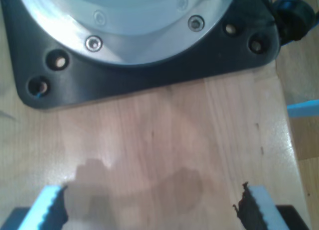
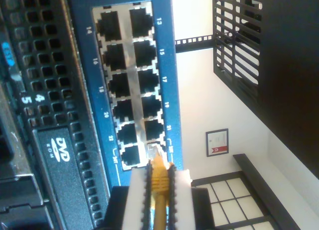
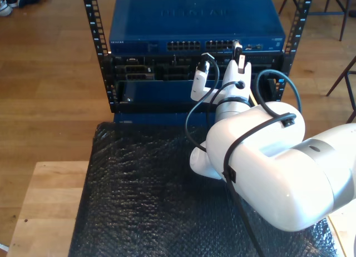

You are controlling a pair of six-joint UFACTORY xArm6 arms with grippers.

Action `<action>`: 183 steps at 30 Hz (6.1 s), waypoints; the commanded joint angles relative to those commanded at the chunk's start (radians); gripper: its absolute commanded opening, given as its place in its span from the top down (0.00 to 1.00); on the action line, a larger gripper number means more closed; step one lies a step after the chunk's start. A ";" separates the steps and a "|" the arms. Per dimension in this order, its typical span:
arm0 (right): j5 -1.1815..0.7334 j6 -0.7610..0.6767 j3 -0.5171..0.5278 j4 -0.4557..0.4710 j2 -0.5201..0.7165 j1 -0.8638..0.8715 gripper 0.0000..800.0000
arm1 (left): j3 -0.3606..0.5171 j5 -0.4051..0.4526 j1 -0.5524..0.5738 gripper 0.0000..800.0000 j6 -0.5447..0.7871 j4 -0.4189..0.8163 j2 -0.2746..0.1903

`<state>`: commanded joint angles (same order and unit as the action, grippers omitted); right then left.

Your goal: Grab the cable and plug it in

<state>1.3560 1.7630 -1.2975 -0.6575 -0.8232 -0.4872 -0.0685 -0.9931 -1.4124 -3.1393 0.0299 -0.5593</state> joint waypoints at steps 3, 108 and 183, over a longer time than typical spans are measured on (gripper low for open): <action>0.000 0.006 0.002 0.000 0.002 0.000 1.00 | 0.000 0.000 0.000 0.00 0.000 0.000 0.000; 0.018 0.018 0.003 0.043 -0.003 0.017 1.00 | 0.000 0.000 0.000 0.00 0.000 0.000 0.000; -0.003 0.015 -0.068 0.068 -0.048 0.031 0.98 | 0.000 0.000 0.000 0.00 0.000 0.000 0.000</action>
<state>1.3529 1.7783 -1.3650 -0.5900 -0.8707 -0.4565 -0.0685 -0.9931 -1.4124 -3.1393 0.0299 -0.5593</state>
